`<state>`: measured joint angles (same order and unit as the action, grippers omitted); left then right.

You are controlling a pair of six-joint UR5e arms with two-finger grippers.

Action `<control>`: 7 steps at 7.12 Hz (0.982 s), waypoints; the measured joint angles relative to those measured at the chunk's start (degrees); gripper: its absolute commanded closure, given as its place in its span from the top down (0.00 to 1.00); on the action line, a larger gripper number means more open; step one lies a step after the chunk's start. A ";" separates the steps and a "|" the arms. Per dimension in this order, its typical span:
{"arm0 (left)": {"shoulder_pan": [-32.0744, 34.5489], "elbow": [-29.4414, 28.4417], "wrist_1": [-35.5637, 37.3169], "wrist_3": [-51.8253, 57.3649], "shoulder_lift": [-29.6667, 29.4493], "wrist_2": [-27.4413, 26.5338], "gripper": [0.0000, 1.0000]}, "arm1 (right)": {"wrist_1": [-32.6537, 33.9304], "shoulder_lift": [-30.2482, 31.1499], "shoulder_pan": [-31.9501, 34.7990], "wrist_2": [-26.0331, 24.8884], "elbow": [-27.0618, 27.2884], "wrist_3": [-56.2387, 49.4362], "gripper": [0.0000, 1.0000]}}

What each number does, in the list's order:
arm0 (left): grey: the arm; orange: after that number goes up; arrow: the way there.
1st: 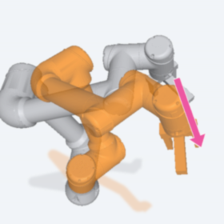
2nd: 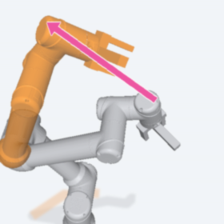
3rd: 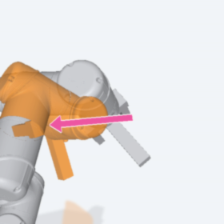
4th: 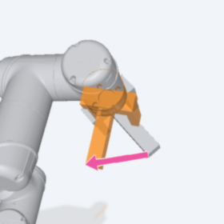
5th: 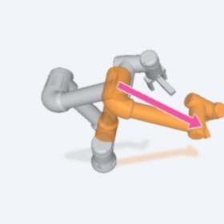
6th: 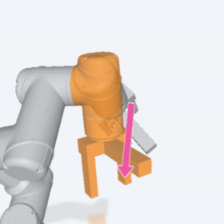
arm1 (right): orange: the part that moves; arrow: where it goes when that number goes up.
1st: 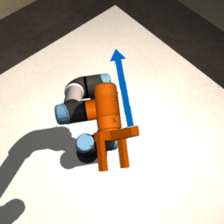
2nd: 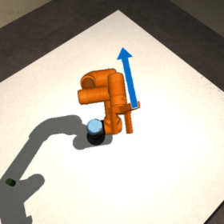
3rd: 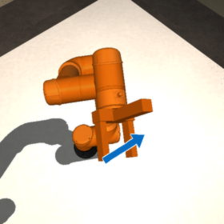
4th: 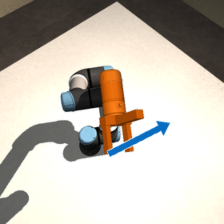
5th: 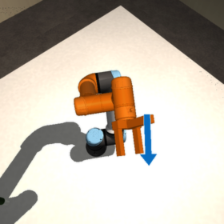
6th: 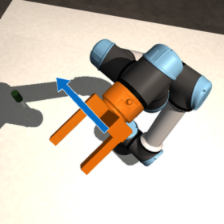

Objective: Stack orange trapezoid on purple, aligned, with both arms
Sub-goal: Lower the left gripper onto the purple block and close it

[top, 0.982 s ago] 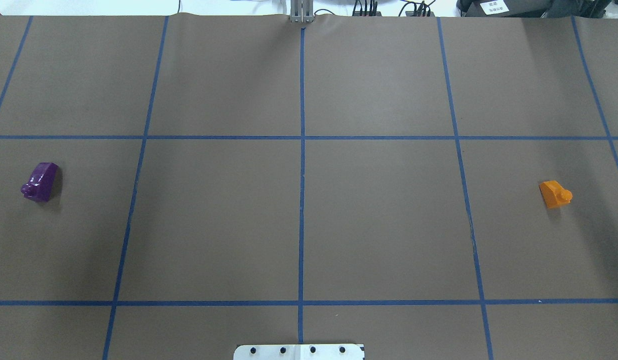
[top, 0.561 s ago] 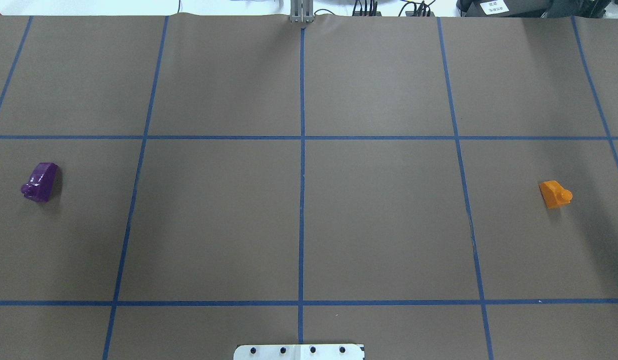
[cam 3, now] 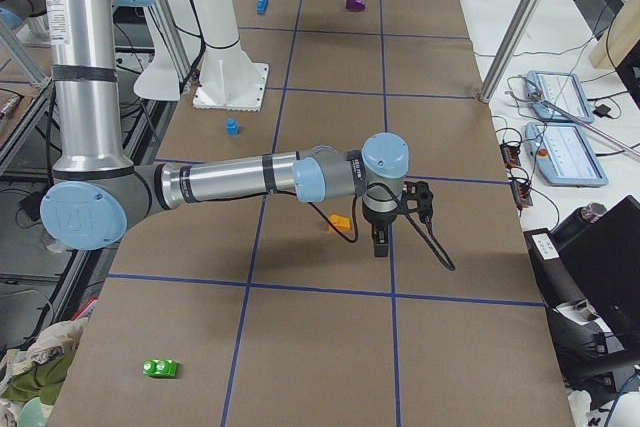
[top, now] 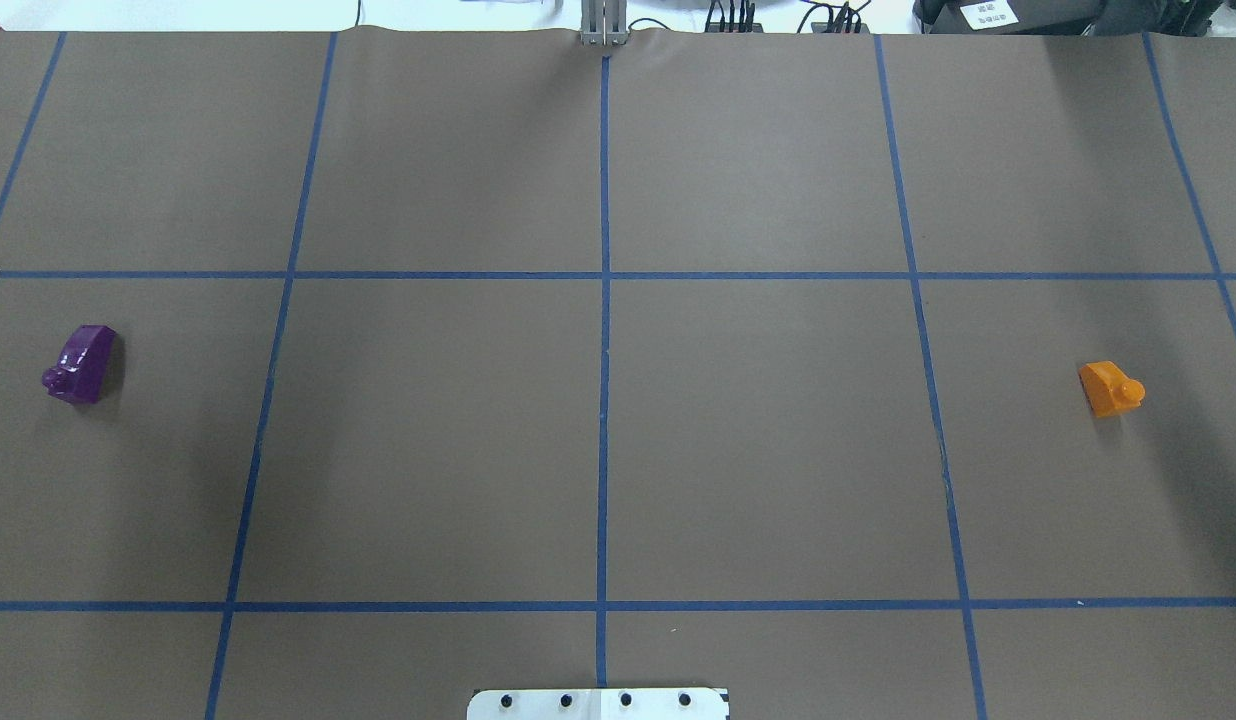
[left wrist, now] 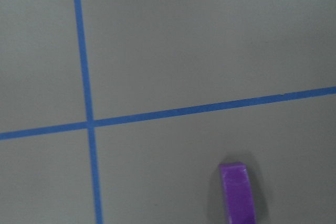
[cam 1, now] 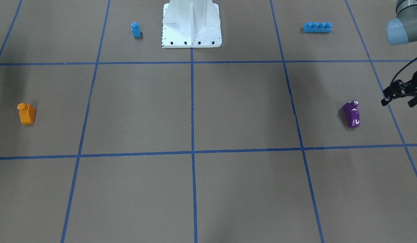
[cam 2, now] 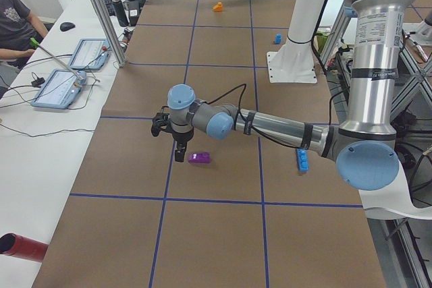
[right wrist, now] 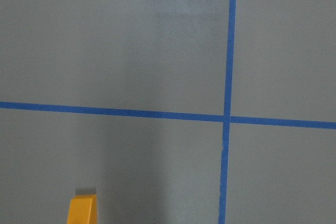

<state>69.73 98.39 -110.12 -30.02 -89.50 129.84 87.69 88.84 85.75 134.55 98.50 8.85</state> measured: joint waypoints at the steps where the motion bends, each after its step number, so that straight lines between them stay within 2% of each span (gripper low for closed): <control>1: -3.37 -0.95 -3.50 -4.76 0.41 -1.72 1.00 | -0.40 0.01 0.00 0.10 -0.13 0.16 1.00; 3: -9.14 -3.66 -8.55 -10.74 0.61 -5.77 1.00 | -0.68 0.02 -0.05 0.83 -0.48 0.28 1.00; 5: -12.62 -8.01 -14.64 -14.45 0.35 -7.08 0.99 | -0.69 0.02 -0.04 1.62 -0.74 0.31 1.00; 6: -13.58 -8.91 -15.77 -15.11 0.30 -7.23 0.81 | -0.68 0.02 -0.01 1.77 -0.84 0.35 1.00; 7: -14.15 -9.27 -16.21 -15.36 0.40 -7.31 0.51 | -0.68 0.02 0.00 2.02 -0.97 0.37 1.00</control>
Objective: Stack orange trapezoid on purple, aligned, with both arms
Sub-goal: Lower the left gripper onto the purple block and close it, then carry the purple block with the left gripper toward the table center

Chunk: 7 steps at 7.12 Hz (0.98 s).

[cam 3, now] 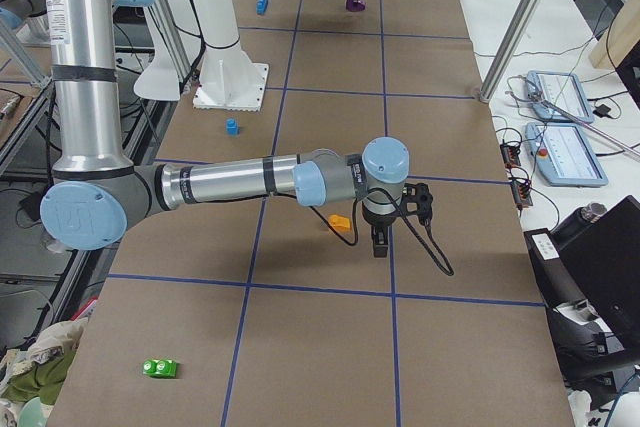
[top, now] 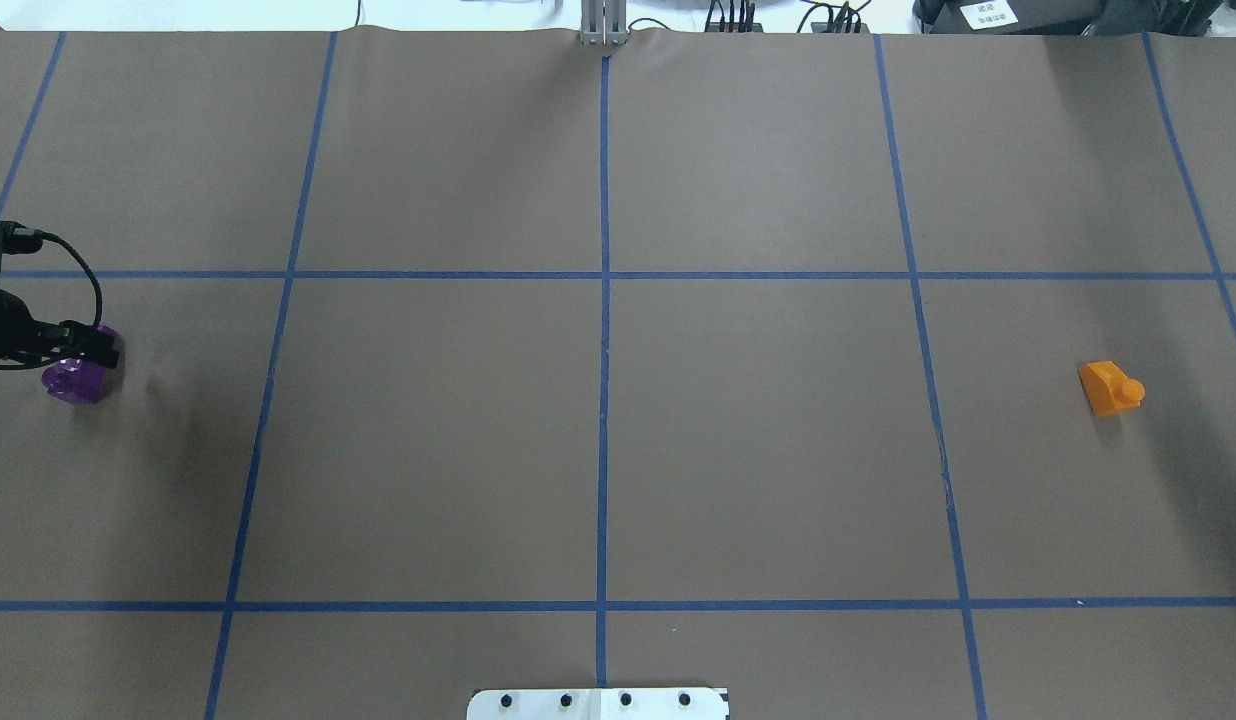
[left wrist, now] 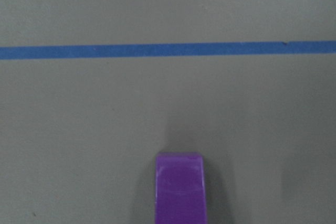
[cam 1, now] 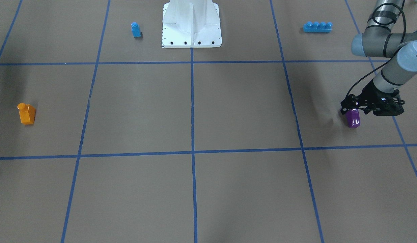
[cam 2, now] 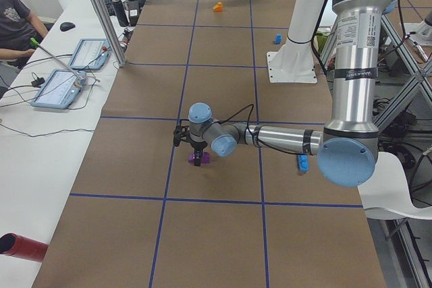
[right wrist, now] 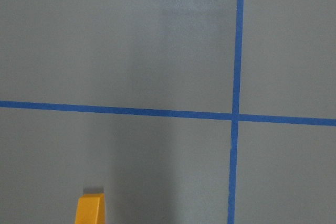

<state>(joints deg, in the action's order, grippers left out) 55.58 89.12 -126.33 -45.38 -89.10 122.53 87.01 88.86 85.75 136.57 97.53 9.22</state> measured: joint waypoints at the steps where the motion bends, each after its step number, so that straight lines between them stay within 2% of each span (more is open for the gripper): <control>1: -0.25 -0.12 -0.02 -0.07 0.14 -0.10 0.20 | 0.00 0.00 -0.01 0.28 -0.08 0.03 1.00; 2: -0.33 -0.15 0.12 -0.14 0.23 -0.18 0.00 | 0.00 0.00 -0.01 0.49 -0.12 0.07 1.00; 5: -0.26 1.13 1.53 -0.15 -0.24 0.08 0.00 | 0.00 -0.21 -0.02 0.78 -0.12 0.10 1.00; 7: -0.41 5.46 4.00 0.44 -2.01 -0.04 0.00 | 0.00 -0.26 -0.04 0.80 -0.16 0.10 1.00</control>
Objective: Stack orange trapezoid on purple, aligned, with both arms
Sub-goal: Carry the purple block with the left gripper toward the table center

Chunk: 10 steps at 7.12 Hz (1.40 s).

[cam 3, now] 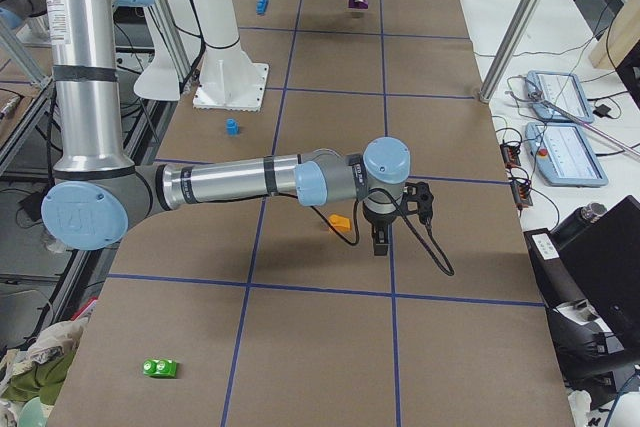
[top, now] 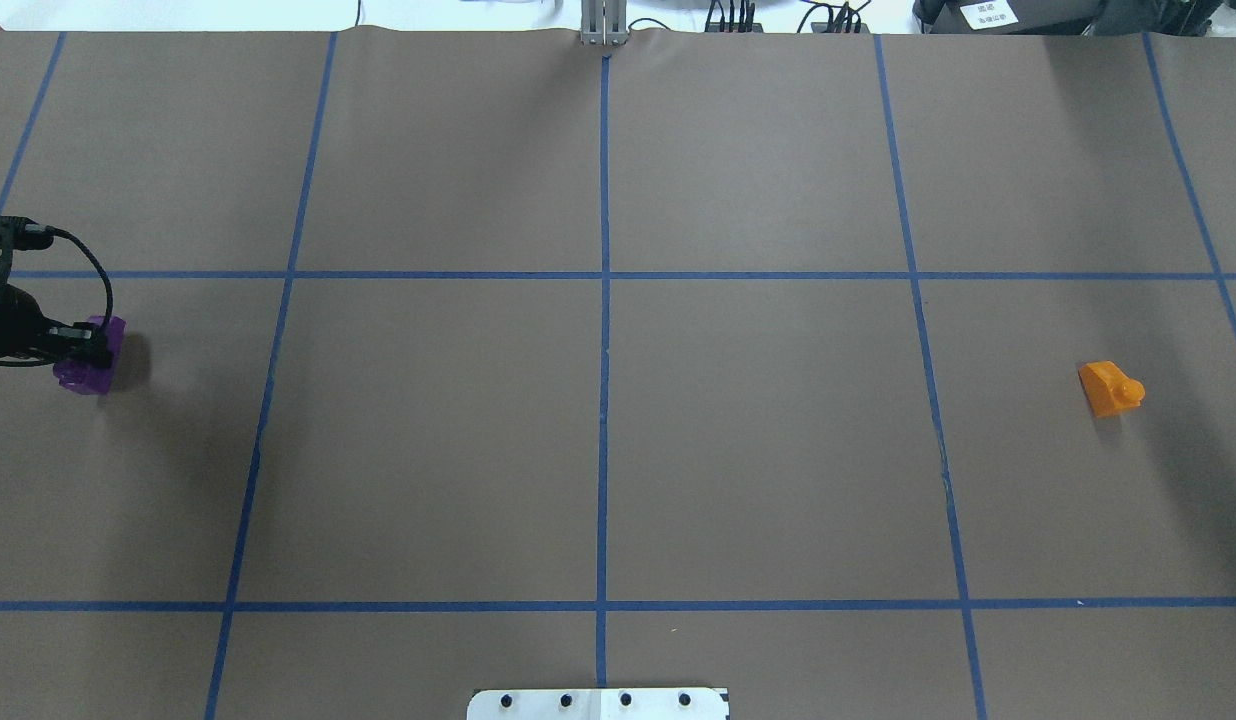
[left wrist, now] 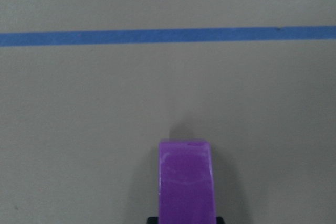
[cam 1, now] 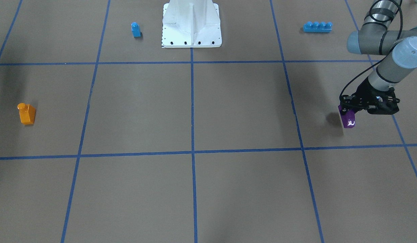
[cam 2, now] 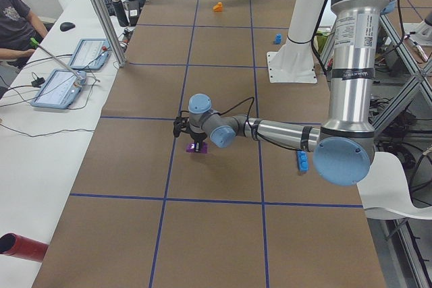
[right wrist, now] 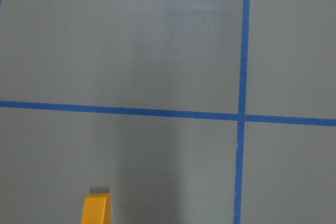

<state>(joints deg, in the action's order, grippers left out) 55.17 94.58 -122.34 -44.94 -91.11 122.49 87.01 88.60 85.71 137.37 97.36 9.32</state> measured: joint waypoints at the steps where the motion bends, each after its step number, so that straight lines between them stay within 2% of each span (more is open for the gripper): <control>1: -0.87 1.42 0.42 0.16 -2.22 -0.16 0.00 | 0.00 0.01 0.01 0.02 -0.14 -0.01 1.00; 3: -5.60 2.13 2.21 0.24 -10.01 -2.47 0.00 | -0.06 0.05 0.00 0.32 -1.10 -0.13 1.00; 6: -15.06 0.84 17.35 1.02 -28.14 -11.38 0.00 | -0.16 0.00 -0.01 0.66 -3.10 -0.25 1.00; 8: -19.28 -4.92 20.10 3.10 -38.32 -13.76 0.00 | -0.17 -0.01 -0.01 1.28 -3.75 -0.26 1.00; 10: -21.64 -11.91 20.40 6.40 -45.76 -14.31 0.00 | -0.18 0.00 -0.01 3.32 -4.08 -0.21 1.00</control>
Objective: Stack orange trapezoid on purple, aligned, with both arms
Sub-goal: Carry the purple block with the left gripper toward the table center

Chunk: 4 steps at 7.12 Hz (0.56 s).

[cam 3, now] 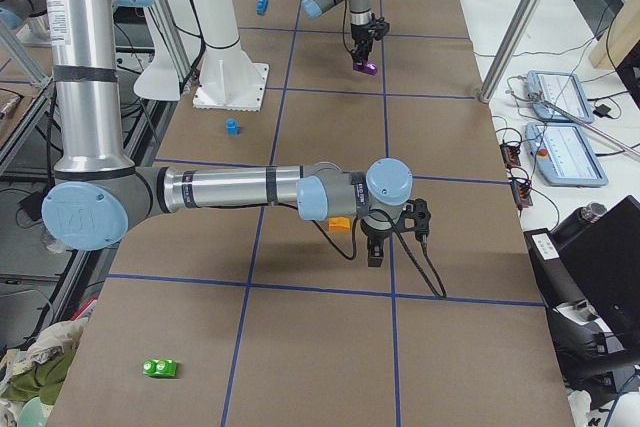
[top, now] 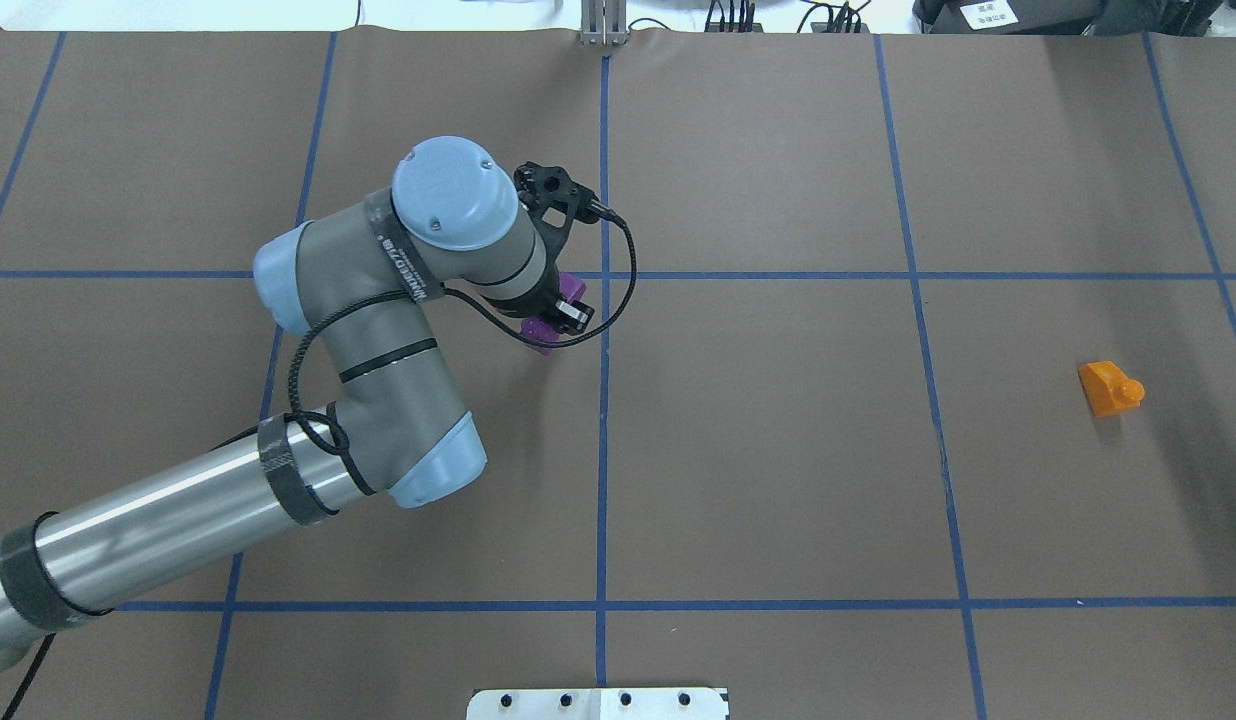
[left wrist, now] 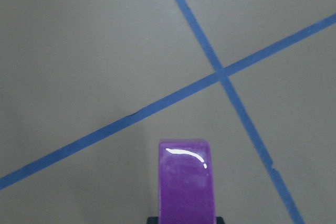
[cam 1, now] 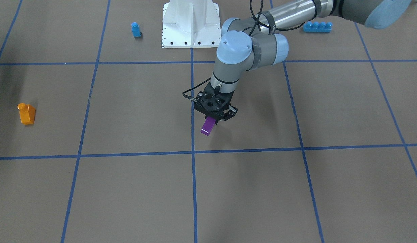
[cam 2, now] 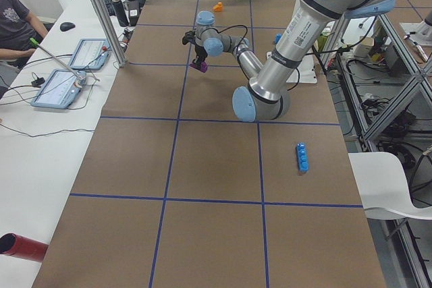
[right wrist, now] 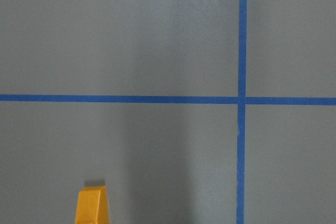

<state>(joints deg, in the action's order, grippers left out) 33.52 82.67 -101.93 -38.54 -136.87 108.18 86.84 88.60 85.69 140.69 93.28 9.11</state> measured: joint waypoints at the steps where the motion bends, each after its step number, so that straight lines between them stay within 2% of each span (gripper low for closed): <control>1: -0.49 -3.33 -0.03 0.61 -2.74 -0.05 0.00 | 0.00 0.00 0.00 0.42 -0.06 0.02 1.00; 3: -1.12 -7.35 -0.32 1.03 -4.98 -0.20 0.01 | 0.00 -0.06 0.00 0.61 -0.16 0.07 1.00; 4: -1.51 -8.57 -0.47 1.10 -5.66 -0.31 0.06 | 0.00 -0.08 0.00 0.63 -0.19 0.06 1.00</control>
<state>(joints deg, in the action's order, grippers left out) 32.02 74.10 -102.40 -37.44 -142.53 107.87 86.84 88.52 85.69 141.32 93.09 9.16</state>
